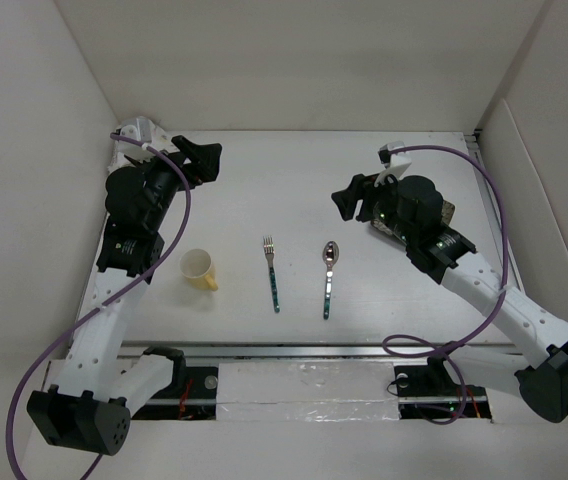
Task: Set the dinner table for one person
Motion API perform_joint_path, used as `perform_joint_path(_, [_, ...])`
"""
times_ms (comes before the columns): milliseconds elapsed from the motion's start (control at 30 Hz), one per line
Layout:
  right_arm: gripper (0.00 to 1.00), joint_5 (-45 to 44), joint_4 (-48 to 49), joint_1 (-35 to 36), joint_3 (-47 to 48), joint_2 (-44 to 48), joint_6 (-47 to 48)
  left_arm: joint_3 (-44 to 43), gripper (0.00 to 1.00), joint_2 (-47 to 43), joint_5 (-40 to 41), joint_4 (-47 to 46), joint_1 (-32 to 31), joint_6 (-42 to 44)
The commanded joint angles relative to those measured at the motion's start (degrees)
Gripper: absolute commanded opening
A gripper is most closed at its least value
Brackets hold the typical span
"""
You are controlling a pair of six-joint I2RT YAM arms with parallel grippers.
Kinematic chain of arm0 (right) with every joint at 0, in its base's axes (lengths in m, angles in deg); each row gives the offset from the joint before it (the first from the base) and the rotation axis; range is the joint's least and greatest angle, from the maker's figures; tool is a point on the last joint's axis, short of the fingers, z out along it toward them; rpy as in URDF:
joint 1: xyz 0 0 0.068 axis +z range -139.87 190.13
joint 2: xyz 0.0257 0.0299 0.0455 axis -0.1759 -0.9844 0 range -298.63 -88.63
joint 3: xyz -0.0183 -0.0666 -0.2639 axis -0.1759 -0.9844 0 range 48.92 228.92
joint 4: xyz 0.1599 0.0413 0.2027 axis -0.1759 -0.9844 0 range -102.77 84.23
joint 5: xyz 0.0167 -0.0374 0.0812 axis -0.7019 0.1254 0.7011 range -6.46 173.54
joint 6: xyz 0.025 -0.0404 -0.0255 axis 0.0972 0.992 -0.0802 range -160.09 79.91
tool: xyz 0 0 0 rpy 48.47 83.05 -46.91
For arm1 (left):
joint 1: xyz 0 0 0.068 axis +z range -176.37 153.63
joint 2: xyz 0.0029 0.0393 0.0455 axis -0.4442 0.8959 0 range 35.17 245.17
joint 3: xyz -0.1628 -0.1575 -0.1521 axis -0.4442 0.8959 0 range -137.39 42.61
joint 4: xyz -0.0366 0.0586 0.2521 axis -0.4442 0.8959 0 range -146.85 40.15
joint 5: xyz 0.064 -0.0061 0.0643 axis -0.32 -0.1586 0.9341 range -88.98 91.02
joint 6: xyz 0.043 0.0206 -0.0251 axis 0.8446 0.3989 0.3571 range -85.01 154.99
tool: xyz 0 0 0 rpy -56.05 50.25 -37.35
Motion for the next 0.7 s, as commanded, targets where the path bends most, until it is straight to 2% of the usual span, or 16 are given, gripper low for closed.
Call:
perform_joint_path(0, [0.67,3.21,4.69,-1.92,-1.68,2.30,-1.16,-0.70,0.99,2.85,-2.81,-4.19,0.16,-0.43])
perform_joint_path(100, [0.58,3.41,5.03,-2.45,-3.34,1.95,-2.30,-1.66,0.99,6.00,-2.19,-6.37,0.16,-0.26])
perform_joint_path(133, [0.39,3.76,5.56,-2.45,-3.87,1.78,-2.39,-2.19,0.99,7.41,-2.44,-7.08,0.16,0.35])
perform_joint_path(200, [0.16,4.89,6.71,-3.06,-5.19,1.51,-2.74,-6.03,0.99,13.09,-1.66,-6.83,0.16,3.42])
perform_joint_path(233, [0.00,5.34,6.62,-3.07,-5.37,1.42,-2.66,-8.06,0.74,15.48,-0.53,-5.00,0.16,4.56])
perform_joint_path(267, [0.00,5.69,6.18,-3.07,-5.37,1.25,-2.40,-10.26,0.35,18.03,1.05,-3.58,0.16,5.62])
perform_joint_path(300, [0.00,6.39,6.01,-3.07,-5.46,1.42,-2.22,-15.76,0.01,23.80,5.85,-1.13,0.16,6.24])
perform_joint_path(333, [0.00,6.40,5.83,-3.07,-5.72,1.51,-2.22,-21.82,0.00,29.86,9.38,5.94,0.76,7.64])
perform_joint_path(367, [0.00,6.40,5.65,-3.07,-5.72,1.51,-2.22,-21.88,0.00,33.40,9.42,6.01,0.77,7.65])
perform_joint_path(400, [0.00,6.14,5.31,-3.07,-5.98,1.94,-1.96,-28.32,0.00,36.66,12.12,11.49,1.38,8.35])
perform_joint_path(433, [0.00,5.87,4.95,-3.07,-6.07,2.21,-1.78,-31.87,0.19,40.34,13.62,14.42,1.39,8.44])
perform_joint_path(467, [0.00,5.52,4.78,-3.07,-6.51,2.56,-1.78,-34.77,0.29,43.86,15.03,16.71,2.34,8.18])
perform_joint_path(500, [0.00,4.91,5.04,-3.07,-6.86,3.09,-1.87,-41.07,0.32,50.51,15.56,21.08,4.09,7.74])
perform_joint_path(533, [0.00,4.82,5.30,-3.07,-7.74,3.35,-1.69,-43.83,0.41,53.71,14.87,22.61,5.24,7.13])
perform_joint_path(600, [0.01,4.64,4.87,-3.07,-8.01,3.36,-1.69,-51.80,0.50,62.30,12.16,27.60,8.75,5.64])
perform_joint_path(667, [0.16,4.46,3.81,-3.07,-8.18,3.62,-1.52,-56.66,0.52,69.78,10.04,30.52,10.61,4.23])
